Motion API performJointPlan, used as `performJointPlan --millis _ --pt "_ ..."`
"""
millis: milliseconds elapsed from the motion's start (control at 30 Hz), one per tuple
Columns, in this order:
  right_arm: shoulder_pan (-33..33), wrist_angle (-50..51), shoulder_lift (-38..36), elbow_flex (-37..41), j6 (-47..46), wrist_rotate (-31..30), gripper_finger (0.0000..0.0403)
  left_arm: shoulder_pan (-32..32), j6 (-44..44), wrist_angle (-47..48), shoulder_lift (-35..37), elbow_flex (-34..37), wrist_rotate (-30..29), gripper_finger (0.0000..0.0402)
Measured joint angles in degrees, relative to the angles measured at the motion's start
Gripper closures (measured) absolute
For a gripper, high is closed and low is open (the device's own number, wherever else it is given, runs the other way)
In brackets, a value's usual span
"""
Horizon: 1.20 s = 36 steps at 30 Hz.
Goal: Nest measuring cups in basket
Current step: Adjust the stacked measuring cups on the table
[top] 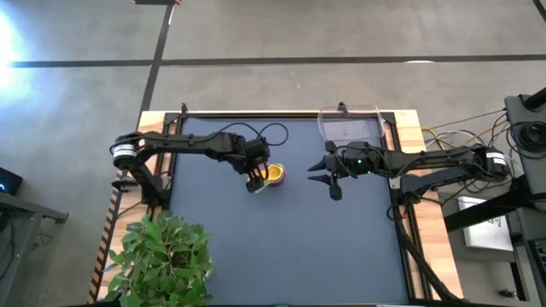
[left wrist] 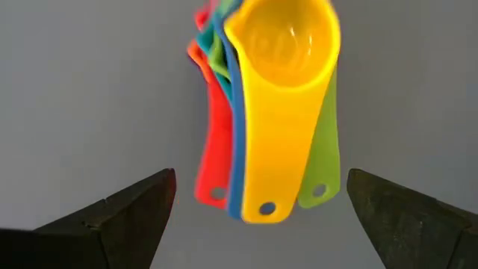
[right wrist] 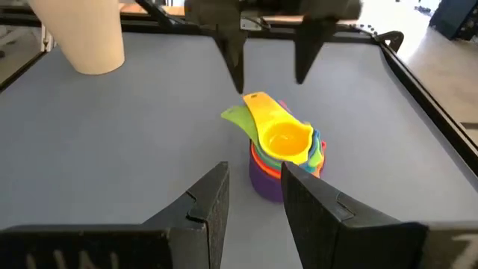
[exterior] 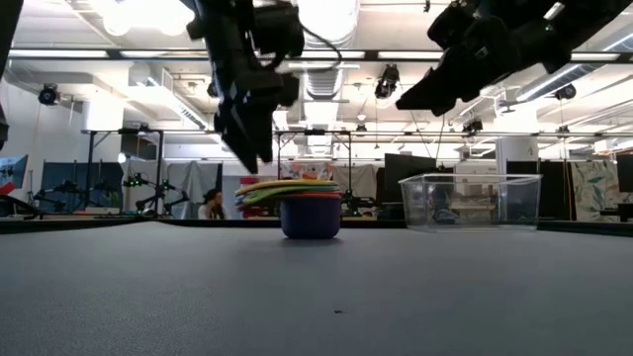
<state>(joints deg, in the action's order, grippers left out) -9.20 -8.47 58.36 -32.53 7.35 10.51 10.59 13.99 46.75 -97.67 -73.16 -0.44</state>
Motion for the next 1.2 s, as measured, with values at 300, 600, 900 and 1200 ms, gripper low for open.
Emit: performJointPlan --millis 300,600,900,1200 --pt "2.8 -5.3 13.2 -5.0 2.8 0.1 0.0291 1.8 -3.7 1.4 4.1 -0.4 -8.6 0.0036" --pt "3.7 -0.8 27.1 -15.4 7.8 0.0 0.0291 7.4 -0.9 -6.2 6.8 9.0 -5.2 0.0091" --pt "4.5 8.2 38.2 -27.9 11.5 -0.2 0.0297 7.9 2.7 -10.7 6.5 12.2 -5.0 0.0157" --pt "6.9 21.2 47.9 -40.7 13.7 -5.3 0.0336 7.9 2.6 -12.4 5.7 12.6 -4.9 0.021"
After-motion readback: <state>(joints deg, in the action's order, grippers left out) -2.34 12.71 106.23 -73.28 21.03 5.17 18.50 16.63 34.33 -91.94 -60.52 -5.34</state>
